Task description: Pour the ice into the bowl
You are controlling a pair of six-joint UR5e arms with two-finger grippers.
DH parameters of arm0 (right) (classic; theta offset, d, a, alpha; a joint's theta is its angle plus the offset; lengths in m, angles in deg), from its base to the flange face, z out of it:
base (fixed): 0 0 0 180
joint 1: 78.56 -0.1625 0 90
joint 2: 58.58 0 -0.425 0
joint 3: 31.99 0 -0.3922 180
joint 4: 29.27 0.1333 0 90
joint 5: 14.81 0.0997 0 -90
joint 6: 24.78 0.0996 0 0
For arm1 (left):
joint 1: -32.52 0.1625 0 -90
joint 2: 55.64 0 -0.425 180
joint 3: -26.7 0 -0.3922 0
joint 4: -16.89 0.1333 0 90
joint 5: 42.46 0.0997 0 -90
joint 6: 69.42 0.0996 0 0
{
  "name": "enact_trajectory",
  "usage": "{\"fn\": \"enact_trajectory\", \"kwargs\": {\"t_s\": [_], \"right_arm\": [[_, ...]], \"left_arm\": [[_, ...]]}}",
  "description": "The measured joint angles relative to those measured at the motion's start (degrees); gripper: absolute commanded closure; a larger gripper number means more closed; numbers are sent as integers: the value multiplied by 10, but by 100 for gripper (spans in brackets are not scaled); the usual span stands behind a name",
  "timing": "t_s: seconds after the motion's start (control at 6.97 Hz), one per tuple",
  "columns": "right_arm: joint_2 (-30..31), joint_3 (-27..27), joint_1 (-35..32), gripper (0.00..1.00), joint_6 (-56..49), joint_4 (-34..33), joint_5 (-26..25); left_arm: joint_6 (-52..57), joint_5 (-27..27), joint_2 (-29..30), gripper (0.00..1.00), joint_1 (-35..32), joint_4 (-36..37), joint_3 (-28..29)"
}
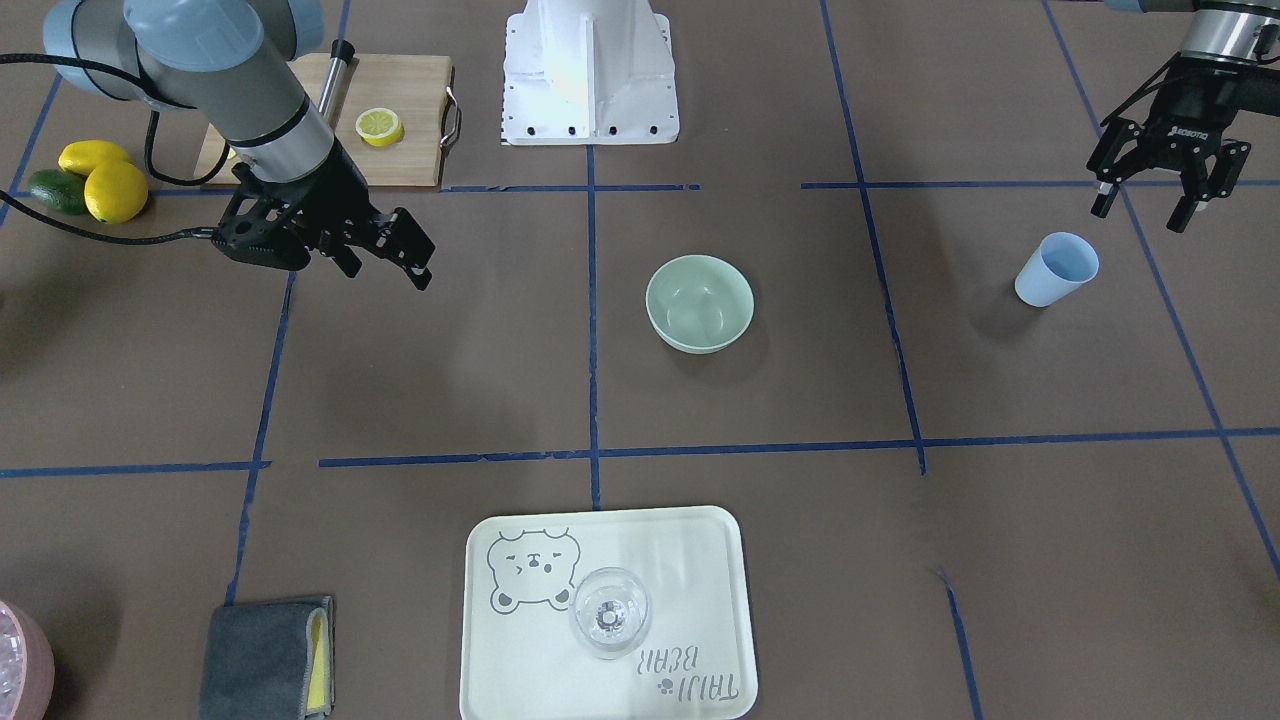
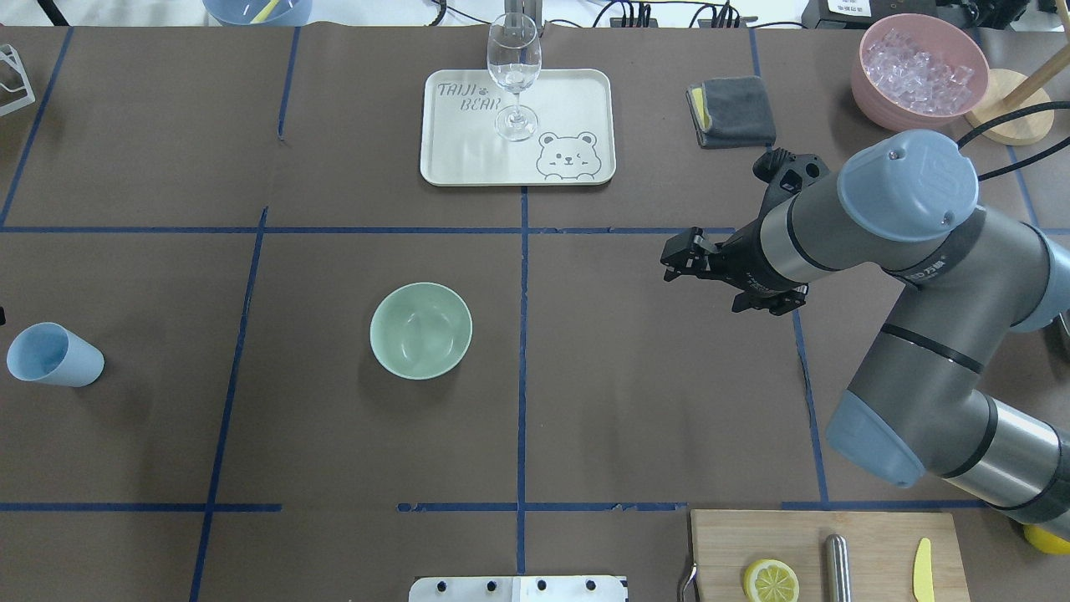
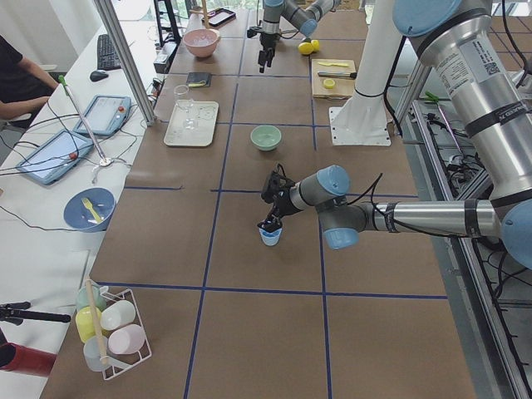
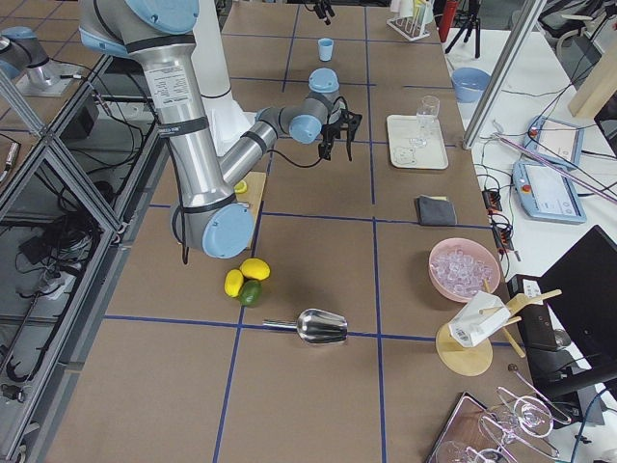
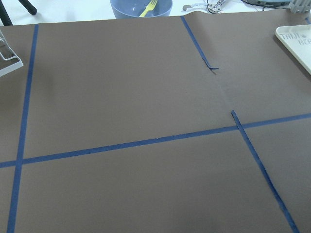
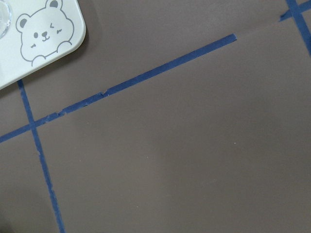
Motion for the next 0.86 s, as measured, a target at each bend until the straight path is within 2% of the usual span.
{"fn": "enact_trajectory", "kwargs": {"t_s": [0.57, 0.86], "right_arm": [[-2, 0, 2, 0, 2, 0, -6], [-2, 0, 2, 0, 1, 0, -6]], "left_arm": [[-208, 310, -31, 0, 242, 9, 3], [-277, 421, -39, 0, 315, 53, 5]]}}
